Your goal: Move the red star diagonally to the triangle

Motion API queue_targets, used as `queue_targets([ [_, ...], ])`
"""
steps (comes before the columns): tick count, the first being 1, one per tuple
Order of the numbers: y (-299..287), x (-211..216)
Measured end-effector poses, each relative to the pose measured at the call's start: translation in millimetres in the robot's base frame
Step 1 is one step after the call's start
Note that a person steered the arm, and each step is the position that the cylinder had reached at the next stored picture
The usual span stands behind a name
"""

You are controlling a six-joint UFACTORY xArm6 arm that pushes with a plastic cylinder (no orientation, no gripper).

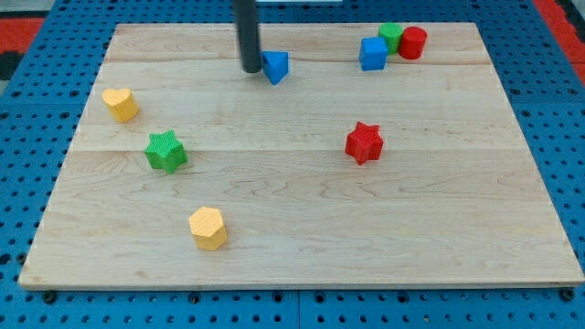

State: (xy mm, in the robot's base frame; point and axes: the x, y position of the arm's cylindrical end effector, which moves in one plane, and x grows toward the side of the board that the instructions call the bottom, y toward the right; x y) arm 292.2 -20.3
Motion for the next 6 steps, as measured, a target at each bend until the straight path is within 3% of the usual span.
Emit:
queue_targets([
  [1,84,12],
  [2,129,14],
  [3,155,81],
  [4,169,164],
  [5,136,180],
  [6,89,137],
])
